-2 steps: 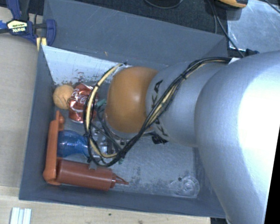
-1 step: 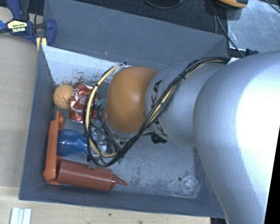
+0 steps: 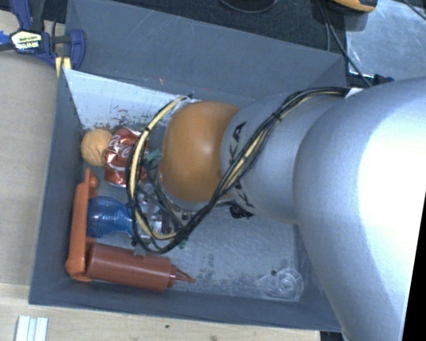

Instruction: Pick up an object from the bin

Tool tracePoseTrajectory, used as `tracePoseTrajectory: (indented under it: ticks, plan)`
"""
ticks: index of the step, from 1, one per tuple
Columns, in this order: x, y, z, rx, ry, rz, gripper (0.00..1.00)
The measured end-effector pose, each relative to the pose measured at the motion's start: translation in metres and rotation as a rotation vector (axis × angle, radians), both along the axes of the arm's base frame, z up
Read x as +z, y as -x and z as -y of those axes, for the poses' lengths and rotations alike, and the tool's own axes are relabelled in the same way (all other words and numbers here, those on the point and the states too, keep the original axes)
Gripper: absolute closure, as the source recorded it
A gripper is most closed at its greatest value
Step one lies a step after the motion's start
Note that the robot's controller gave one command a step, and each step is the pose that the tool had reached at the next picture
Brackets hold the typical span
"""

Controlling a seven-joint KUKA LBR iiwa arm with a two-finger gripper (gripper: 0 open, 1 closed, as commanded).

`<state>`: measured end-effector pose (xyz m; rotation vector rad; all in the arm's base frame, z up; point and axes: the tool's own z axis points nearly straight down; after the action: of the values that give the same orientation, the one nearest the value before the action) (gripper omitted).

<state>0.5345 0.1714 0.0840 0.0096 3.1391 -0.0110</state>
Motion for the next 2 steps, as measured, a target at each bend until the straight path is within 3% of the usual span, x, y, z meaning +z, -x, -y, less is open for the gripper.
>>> tracePoseTrajectory:
  ticks: [1, 2]
  plan:
    - [0.0, 0.0, 0.0, 0.0, 0.0, 0.0, 1.0]
    - [0.08, 0.005, 0.005, 0.001, 0.0, 0.002, 1.0]
